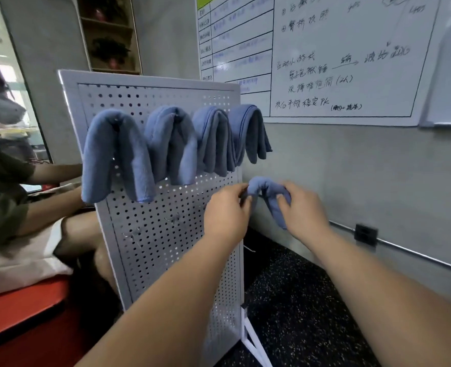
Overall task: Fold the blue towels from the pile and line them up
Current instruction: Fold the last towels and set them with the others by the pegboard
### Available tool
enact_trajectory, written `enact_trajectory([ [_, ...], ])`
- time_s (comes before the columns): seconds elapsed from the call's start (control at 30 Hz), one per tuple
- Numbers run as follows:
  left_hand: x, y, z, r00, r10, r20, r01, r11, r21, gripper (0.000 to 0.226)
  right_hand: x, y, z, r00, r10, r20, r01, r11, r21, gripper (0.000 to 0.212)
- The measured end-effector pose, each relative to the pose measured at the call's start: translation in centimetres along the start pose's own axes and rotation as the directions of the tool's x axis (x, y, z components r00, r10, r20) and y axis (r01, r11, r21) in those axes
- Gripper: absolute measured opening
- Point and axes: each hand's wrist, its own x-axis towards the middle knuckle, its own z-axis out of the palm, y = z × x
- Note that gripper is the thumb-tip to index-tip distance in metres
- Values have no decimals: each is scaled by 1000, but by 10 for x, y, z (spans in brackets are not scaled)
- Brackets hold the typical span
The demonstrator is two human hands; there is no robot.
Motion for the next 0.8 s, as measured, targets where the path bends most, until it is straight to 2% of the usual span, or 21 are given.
enact_trajectory([
  [0.17,21,-5,18,997,17,-70,-14,999,31,15,34,5,21,999,34,41,-34,999,-6,24],
  [0.27,27,-13,30,997,-21,-71,22,1000,22,12,44,7,36,997,31,73,-32,999,6,25],
  [0.4,25,-24,41,994,-106,-27,106,994,16,25,44,14,58,984,72,165,-72,997,-8,29],
  [0.47,22,-27,45,990,-139,-33,141,987,76,28,41,19,71,974,89,210,-87,996,-19,28],
  [0.63,24,-37,49,991,-82,-104,106,962,252,23,43,21,88,973,95,210,-96,995,-7,29],
  [0.8,28,-43,58,994,-75,-77,99,921,378,27,38,25,98,975,45,216,-48,999,9,21],
])
